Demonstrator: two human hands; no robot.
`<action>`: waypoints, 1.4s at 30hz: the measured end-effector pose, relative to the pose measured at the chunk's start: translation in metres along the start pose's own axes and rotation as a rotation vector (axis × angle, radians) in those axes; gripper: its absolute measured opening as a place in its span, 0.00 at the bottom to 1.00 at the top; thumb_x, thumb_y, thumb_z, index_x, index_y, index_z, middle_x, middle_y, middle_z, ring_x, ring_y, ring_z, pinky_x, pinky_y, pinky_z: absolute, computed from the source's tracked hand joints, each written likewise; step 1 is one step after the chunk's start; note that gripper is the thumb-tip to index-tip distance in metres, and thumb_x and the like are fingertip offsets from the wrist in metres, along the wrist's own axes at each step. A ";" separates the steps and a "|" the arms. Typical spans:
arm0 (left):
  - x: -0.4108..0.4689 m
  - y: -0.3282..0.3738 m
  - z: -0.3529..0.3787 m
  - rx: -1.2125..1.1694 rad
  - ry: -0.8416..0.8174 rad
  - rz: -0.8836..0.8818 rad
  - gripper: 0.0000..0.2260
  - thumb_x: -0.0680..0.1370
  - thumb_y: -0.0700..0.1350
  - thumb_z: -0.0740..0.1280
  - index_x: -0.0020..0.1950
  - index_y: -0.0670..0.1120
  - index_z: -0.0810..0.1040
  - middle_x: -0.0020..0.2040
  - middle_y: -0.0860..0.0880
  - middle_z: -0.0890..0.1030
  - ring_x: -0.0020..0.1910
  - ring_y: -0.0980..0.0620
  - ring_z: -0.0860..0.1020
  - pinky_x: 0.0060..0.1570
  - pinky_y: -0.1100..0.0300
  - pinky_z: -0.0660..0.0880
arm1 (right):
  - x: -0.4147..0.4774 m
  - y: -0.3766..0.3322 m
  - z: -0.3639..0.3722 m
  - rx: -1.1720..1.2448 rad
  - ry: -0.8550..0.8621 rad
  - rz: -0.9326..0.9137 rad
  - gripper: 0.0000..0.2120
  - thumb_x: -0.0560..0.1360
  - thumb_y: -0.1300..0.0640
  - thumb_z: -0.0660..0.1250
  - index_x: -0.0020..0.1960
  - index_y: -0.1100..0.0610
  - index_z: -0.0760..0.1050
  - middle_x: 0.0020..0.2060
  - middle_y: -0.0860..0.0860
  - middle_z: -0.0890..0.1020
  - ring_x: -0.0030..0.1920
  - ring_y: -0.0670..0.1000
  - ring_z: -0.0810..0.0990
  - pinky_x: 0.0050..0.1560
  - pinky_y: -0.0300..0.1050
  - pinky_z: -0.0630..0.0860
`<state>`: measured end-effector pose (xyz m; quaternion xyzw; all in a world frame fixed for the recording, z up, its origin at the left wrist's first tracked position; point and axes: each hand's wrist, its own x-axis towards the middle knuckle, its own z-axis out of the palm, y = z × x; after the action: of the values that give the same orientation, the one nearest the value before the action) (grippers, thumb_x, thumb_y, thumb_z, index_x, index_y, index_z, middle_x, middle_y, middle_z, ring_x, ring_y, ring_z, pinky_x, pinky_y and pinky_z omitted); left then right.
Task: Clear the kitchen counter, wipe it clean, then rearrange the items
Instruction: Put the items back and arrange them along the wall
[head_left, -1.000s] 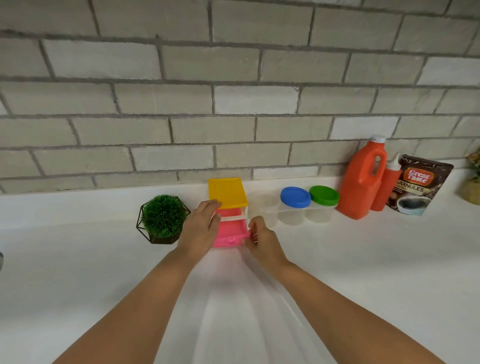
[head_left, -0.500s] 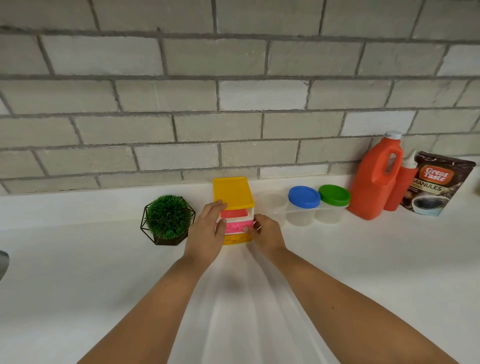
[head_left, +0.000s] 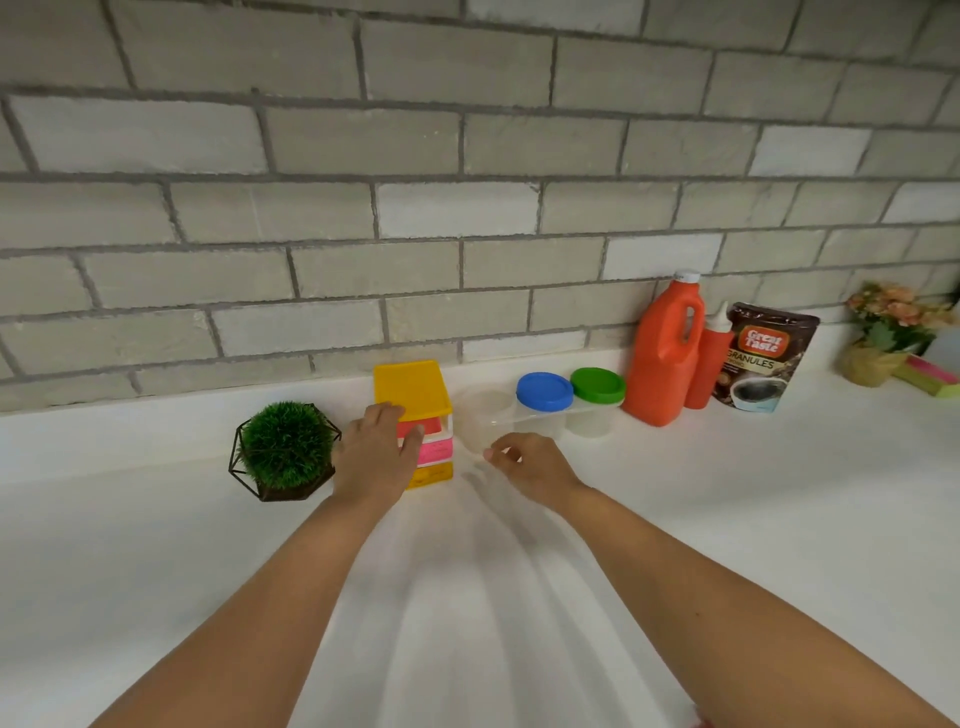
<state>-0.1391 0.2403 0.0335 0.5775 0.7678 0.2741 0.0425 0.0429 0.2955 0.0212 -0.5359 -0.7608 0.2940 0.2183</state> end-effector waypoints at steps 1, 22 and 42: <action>-0.001 0.007 -0.001 0.039 0.011 -0.010 0.21 0.79 0.54 0.56 0.70 0.47 0.65 0.72 0.49 0.64 0.70 0.44 0.63 0.66 0.47 0.64 | -0.005 0.001 -0.007 0.002 0.004 0.010 0.16 0.78 0.49 0.62 0.54 0.59 0.79 0.47 0.55 0.81 0.46 0.53 0.78 0.48 0.43 0.73; -0.098 0.296 0.072 -0.326 -0.115 0.339 0.11 0.76 0.44 0.63 0.59 0.47 0.73 0.48 0.49 0.78 0.49 0.47 0.78 0.47 0.56 0.73 | -0.158 0.144 -0.227 -0.130 -0.019 0.181 0.11 0.76 0.54 0.65 0.54 0.58 0.79 0.48 0.58 0.81 0.39 0.52 0.78 0.29 0.36 0.73; -0.122 0.553 0.228 -0.444 -0.388 0.375 0.10 0.78 0.47 0.61 0.58 0.48 0.72 0.37 0.49 0.76 0.40 0.46 0.78 0.42 0.55 0.74 | -0.220 0.347 -0.424 -0.127 0.236 0.405 0.09 0.76 0.56 0.64 0.51 0.59 0.79 0.39 0.53 0.79 0.39 0.51 0.78 0.28 0.34 0.70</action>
<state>0.4658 0.3151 0.0702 0.7263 0.5479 0.3226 0.2609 0.6283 0.2662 0.0916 -0.7205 -0.6242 0.2189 0.2081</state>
